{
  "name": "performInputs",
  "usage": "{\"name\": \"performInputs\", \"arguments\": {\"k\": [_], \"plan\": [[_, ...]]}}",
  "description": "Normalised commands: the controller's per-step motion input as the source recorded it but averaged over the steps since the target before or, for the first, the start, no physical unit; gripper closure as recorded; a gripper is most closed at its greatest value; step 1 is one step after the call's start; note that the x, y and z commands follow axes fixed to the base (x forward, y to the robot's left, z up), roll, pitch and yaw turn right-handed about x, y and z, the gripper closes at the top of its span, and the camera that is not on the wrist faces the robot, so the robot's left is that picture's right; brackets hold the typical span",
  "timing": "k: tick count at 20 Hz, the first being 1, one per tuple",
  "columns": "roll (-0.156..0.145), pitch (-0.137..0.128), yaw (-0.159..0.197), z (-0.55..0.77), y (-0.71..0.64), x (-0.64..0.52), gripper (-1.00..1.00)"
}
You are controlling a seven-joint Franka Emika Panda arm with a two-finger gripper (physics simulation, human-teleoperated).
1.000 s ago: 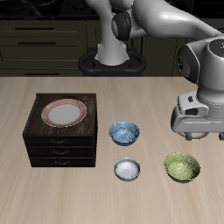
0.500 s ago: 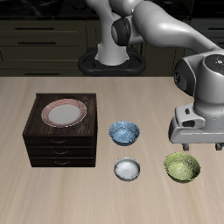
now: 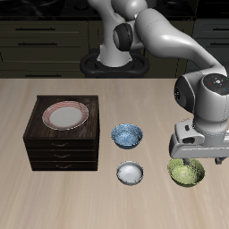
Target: Stack the green bowl on the blue bowl
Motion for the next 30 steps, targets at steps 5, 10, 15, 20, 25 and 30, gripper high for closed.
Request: {"name": "performInputs", "arguments": {"k": [5, 10, 15, 20, 25, 30], "plan": [[0.010, 0.039, 0.011, -0.31, 0.06, -0.05, -1.00], [0.026, 0.021, 0.009, -0.16, 0.04, -0.01, -1.00], [0.028, 0.021, 0.014, -0.20, 0.08, -0.10, 1.00], [0.023, -0.004, 0.006, 0.02, 0.03, -0.06, 1.00], [0.021, -0.021, 0.017, 0.08, -0.02, 0.00, 1.00], [0.000, -0.031, 0.013, 0.22, -0.01, -0.03, 1.00]]}}
